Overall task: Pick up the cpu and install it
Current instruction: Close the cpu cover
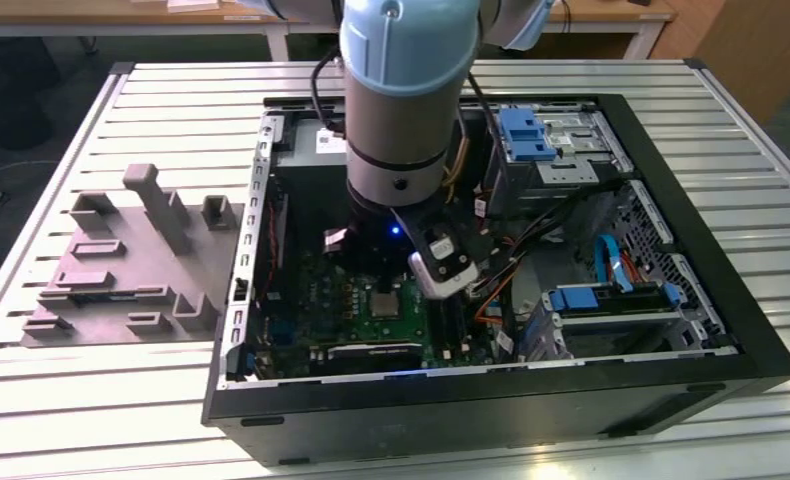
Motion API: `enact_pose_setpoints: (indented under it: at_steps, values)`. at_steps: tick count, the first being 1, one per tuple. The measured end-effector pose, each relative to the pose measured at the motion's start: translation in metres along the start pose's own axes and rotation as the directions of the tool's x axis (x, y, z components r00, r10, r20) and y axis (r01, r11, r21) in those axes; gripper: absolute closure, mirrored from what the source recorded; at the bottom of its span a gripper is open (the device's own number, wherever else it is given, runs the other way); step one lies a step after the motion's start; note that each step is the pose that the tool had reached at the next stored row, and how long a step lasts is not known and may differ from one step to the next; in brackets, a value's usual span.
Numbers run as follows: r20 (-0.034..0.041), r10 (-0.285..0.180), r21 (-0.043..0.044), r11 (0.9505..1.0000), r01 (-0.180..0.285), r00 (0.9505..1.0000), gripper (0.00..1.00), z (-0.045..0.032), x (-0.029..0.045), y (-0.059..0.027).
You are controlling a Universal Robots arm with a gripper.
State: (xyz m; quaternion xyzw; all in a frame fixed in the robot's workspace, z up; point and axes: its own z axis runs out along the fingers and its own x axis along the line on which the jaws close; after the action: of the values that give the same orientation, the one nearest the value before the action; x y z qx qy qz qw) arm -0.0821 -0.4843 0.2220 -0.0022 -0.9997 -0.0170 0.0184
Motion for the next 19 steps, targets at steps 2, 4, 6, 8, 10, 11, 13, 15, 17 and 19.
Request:
enact_pose_setpoints:
  at_steps: [2,4,6,8,10,11,13,15,17,19]
  values:
    - [0.0005,0.000,-0.0001,1.0000,0.000,1.0000,0.89,-0.0082,0.0004,0.0004]
    - [0.0010,0.000,0.0000,1.0000,0.000,1.0000,0.89,-0.0163,0.0007,0.0007]
    - [0.0017,0.000,0.0001,1.0000,0.000,1.0000,0.89,-0.0247,0.0011,0.0011]
    - [0.0031,0.000,0.0001,1.0000,0.000,1.0000,0.89,-0.0315,0.0014,0.0015]
    - [0.0065,0.000,0.0004,1.0000,0.000,1.0000,0.89,-0.0346,0.0016,0.0018]
    - [0.0085,0.000,0.0001,1.0000,0.000,1.0000,0.89,-0.0346,0.0016,0.0018]
    - [0.0099,0.000,0.0001,1.0000,0.000,1.0000,0.89,-0.0346,0.0015,0.0018]
    - [0.0107,0.000,0.0004,1.0000,0.000,0.9999,0.89,-0.0347,0.0016,0.0018]
    - [0.0117,0.000,0.0003,1.0000,0.000,0.9999,0.89,-0.0347,0.0016,0.0018]
    - [0.0127,0.000,0.0003,1.0000,0.000,0.9999,0.89,-0.0347,0.0016,0.0018]
